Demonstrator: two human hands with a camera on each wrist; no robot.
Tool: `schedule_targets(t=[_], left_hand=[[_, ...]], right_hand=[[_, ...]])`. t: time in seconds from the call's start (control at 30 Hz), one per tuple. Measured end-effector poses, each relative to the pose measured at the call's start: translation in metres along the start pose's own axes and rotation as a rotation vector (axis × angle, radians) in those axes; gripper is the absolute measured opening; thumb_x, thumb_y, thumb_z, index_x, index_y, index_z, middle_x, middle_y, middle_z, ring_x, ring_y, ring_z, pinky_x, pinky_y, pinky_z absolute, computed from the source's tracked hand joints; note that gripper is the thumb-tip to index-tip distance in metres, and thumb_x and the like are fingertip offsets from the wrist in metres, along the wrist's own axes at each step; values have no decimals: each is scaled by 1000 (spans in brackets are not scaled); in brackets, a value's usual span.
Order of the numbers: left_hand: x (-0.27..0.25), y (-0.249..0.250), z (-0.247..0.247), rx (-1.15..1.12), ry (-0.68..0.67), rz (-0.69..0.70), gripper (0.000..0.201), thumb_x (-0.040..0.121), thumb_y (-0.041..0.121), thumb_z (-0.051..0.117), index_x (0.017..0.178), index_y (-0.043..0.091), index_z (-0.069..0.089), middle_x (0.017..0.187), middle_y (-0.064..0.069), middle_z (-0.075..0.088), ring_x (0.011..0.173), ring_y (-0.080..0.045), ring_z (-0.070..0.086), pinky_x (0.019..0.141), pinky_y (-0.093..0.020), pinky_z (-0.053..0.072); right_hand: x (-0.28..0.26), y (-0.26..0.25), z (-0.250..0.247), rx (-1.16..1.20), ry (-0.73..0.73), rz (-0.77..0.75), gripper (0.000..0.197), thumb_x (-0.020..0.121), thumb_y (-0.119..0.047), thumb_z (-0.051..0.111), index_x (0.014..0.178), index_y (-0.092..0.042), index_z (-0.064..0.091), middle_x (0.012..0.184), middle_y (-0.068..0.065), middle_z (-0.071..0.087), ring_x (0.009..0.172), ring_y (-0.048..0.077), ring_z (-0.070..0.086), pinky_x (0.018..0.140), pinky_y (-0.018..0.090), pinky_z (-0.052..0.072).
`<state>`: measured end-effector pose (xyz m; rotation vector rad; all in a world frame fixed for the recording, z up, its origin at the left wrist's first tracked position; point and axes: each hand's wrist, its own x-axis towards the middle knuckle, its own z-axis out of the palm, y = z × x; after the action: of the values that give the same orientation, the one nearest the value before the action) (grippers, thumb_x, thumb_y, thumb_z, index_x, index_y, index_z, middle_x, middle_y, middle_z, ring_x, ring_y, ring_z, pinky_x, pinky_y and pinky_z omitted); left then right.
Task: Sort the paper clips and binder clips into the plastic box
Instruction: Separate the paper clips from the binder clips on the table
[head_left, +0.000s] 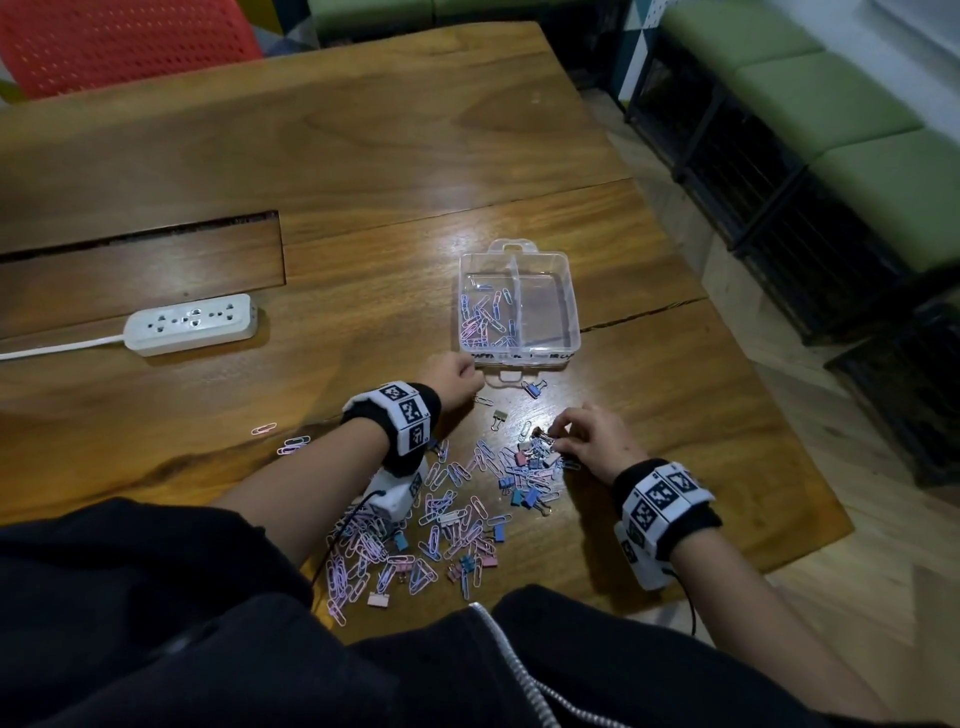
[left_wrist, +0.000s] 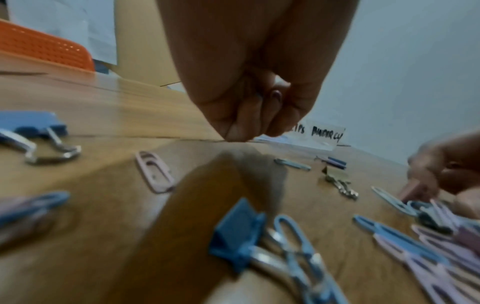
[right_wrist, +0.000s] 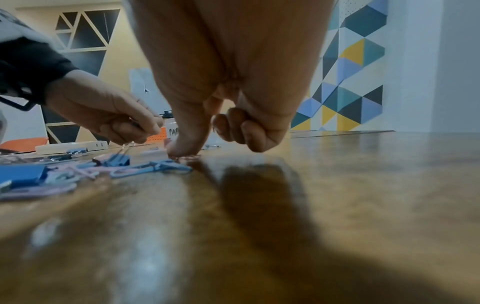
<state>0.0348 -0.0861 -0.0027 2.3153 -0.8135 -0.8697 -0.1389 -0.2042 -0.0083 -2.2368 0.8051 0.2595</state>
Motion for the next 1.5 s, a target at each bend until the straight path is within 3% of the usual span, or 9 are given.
schedule_targets(t=[0.2, 0.5, 0.67, 0.77, 0.9, 1.07, 1.17, 1.33, 1.5], left_hand=[[-5, 3, 3, 120, -149, 42, 22, 98, 9, 31, 110, 6, 49, 97, -5, 56, 91, -20, 53, 78, -27, 42], [-7, -6, 7, 483, -147, 180, 27, 91, 26, 52, 112, 9, 50, 117, -10, 53, 105, -26, 53, 88, -35, 45], [-14, -2, 13, 532, -154, 126, 18, 95, 21, 40, 95, 6, 51, 98, -13, 54, 90, -28, 55, 75, -35, 43], [-19, -1, 15, 246, -149, 81, 31, 94, 16, 37, 64, 17, 36, 65, 1, 41, 59, -16, 41, 52, -24, 31], [-29, 2, 19, -837, -342, -120, 31, 87, 5, 22, 60, 12, 35, 44, 4, 44, 34, -7, 33, 37, -11, 27], [-38, 14, 26, -1113, -448, -44, 11, 69, 9, 31, 62, 8, 41, 50, -3, 57, 34, -8, 38, 33, -11, 29], [-39, 22, 31, -922, -393, -109, 19, 80, 21, 47, 63, 13, 43, 47, 5, 52, 32, -4, 36, 31, -12, 28], [-41, 22, 41, 52, -191, 13, 23, 80, 25, 67, 71, 18, 47, 72, 4, 51, 66, -9, 47, 57, -18, 37], [-42, 20, 44, 284, -186, 27, 12, 82, 26, 65, 85, 15, 62, 86, 0, 62, 81, -13, 56, 70, -24, 47]], right_hand=[[2, 5, 6, -77, -29, 13, 8, 88, -12, 53, 92, -7, 58, 102, 6, 52, 88, 13, 47, 84, 23, 42], [-7, 13, 0, 477, 87, 183, 20, 87, -5, 53, 70, -16, 49, 80, 1, 54, 81, 18, 54, 77, 32, 50], [-23, 21, -3, 994, 70, 200, 25, 87, 5, 45, 88, -16, 58, 81, 4, 50, 66, 11, 44, 66, 23, 40], [-29, 20, -6, 1257, -2, 236, 27, 92, 3, 32, 92, -8, 57, 76, 6, 47, 59, 11, 36, 60, 21, 34], [-35, 14, -1, 1436, -14, 279, 30, 94, -16, 29, 69, -10, 44, 65, 2, 37, 56, 11, 32, 54, 22, 26], [-22, 9, 16, 678, 45, 237, 29, 83, -24, 62, 63, -17, 43, 63, -1, 49, 58, 13, 47, 59, 25, 42], [-15, 7, 24, 476, 52, 208, 28, 71, -16, 74, 68, -20, 47, 76, 0, 61, 78, 20, 60, 76, 39, 51], [-7, 2, 16, 298, 158, 208, 16, 81, -20, 65, 74, -18, 51, 83, 0, 59, 81, 17, 56, 66, 26, 45], [-9, 10, 5, 283, 199, 248, 7, 89, -16, 52, 82, -17, 51, 91, 4, 57, 90, 24, 58, 82, 37, 52]])
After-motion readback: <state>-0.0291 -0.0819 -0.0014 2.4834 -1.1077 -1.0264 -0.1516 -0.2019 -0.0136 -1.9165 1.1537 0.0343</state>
